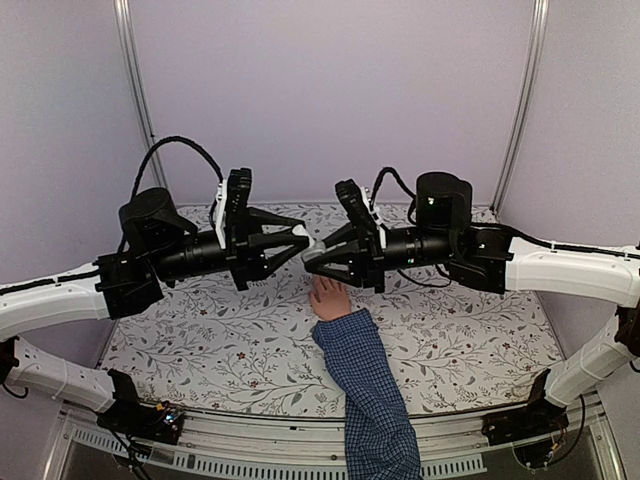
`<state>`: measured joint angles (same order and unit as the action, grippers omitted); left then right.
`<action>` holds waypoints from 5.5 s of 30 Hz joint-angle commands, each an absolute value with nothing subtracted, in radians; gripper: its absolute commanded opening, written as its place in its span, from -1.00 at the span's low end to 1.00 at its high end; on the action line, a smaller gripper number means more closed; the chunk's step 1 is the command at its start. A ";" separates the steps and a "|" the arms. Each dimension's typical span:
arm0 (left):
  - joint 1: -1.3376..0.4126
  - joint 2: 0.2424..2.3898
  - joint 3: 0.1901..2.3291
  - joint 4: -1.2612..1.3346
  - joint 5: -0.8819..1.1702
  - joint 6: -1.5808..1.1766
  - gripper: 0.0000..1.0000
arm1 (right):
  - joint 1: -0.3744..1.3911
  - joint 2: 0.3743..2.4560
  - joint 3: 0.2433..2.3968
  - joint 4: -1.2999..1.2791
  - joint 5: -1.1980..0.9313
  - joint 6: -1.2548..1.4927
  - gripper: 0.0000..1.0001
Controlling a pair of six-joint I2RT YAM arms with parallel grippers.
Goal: Paint the nails
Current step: Unscrew the nail polish bottle, then paint the nail polish on the nail.
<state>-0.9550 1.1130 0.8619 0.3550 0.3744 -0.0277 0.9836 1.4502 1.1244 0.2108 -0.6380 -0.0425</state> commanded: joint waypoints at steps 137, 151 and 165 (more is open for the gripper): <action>-0.786 1.034 0.886 0.164 0.465 -0.127 -1.00 | 0.958 1.407 1.031 0.177 -0.632 -0.135 -1.00; -0.692 1.092 0.629 0.423 0.271 -0.309 -1.00 | 0.775 1.315 0.850 0.470 -0.613 -0.005 -1.00; -0.594 1.329 0.473 0.707 0.327 -0.320 -1.00 | 0.626 1.572 0.952 0.703 -0.656 0.043 -1.00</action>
<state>-0.6529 1.2633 0.4808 0.5720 0.2756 -0.3008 0.6464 1.4780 0.8730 0.6159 -0.6285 0.0284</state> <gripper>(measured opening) 0.162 0.214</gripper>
